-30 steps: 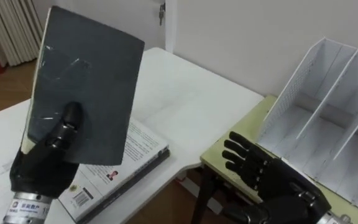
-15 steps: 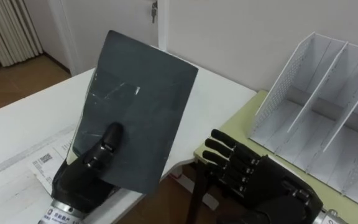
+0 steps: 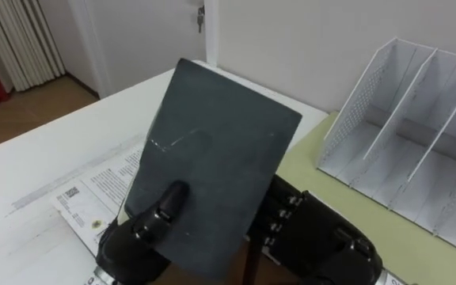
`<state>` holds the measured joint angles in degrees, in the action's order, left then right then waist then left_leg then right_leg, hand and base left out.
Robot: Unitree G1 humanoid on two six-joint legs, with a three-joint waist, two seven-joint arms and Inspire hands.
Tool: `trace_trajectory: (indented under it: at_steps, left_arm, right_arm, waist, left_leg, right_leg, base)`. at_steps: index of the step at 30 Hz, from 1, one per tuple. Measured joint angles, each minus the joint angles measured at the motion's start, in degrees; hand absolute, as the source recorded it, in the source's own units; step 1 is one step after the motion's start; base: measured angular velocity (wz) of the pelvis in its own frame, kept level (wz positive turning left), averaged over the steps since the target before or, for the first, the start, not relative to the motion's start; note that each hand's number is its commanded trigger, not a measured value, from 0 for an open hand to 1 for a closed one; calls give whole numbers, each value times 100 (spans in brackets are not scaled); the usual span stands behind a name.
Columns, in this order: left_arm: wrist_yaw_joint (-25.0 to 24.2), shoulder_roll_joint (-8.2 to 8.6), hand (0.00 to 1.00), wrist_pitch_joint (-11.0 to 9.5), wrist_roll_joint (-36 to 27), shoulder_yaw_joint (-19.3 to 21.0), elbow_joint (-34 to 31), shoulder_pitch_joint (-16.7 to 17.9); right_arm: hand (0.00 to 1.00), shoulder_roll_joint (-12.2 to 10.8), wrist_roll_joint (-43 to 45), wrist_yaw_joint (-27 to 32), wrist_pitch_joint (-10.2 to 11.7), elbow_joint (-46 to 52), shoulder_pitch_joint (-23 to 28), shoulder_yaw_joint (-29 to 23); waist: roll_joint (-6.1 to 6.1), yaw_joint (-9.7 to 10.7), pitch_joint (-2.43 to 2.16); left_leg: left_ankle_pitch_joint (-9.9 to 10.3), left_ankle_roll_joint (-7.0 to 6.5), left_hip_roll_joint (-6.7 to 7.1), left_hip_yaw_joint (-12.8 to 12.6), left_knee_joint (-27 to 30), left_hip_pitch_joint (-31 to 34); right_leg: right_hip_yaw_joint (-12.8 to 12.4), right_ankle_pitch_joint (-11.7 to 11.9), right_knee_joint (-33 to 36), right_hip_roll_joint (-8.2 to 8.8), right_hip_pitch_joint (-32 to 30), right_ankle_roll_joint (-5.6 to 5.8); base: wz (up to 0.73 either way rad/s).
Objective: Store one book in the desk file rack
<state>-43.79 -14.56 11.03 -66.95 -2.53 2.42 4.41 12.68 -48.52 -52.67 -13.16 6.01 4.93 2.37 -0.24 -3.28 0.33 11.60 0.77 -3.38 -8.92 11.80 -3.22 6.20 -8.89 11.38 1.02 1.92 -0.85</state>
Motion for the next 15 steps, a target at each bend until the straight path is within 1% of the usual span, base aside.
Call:
trace_trajectory:
  at_steps: [3,7,10,11,12,15]
  left_arm:
    - [-209,-10,100,70,1,-23,121,-1]
    - [-231,0,100,162,2,-78,276,-7]
    - [-282,-5,100,163,0,-69,278,-7]
    - [-296,-3,100,162,-1,-65,278,-7]
    - [-310,4,100,158,-5,-59,277,-7]
    - [-363,4,100,155,-9,-44,277,-12]
  right_arm:
    - [0,6,-118,2,-20,1,-42,1]
    - [0,101,-116,12,-34,3,-104,5]
    - [0,97,-112,23,-65,49,-109,1]
    - [0,99,-112,26,-66,60,-113,1]
    - [0,101,-112,60,-70,114,-115,4]
    - [0,101,-111,77,-70,172,-115,4]
  waist:
    - [13,11,-7]
    - [24,21,-9]
    - [39,68,-6]
    - [40,70,-6]
    - [45,67,-5]
    - [47,115,-6]
  left_leg:
    - [0,0,4,-28,0,-27]
    - [0,1,7,-51,1,-28]
    - [1,2,10,-71,-4,-29]
    - [1,2,9,-92,-4,-33]
    - [1,1,4,-176,-4,-40]
    - [1,2,4,-199,-5,-45]
  right_leg:
    - [-9,-28,40,3,4,-15]
    - [-53,-33,41,-10,1,-19]
    - [-79,-42,42,-9,-2,-12]
    - [-92,-42,43,-9,-4,-11]
    - [-114,-43,46,-10,-9,-11]
    - [-122,-44,48,-9,-8,-9]
  base:
    - [-1]
    - [-1]
    - [0]
    - [-6]
    - [-8]
    - [-2]
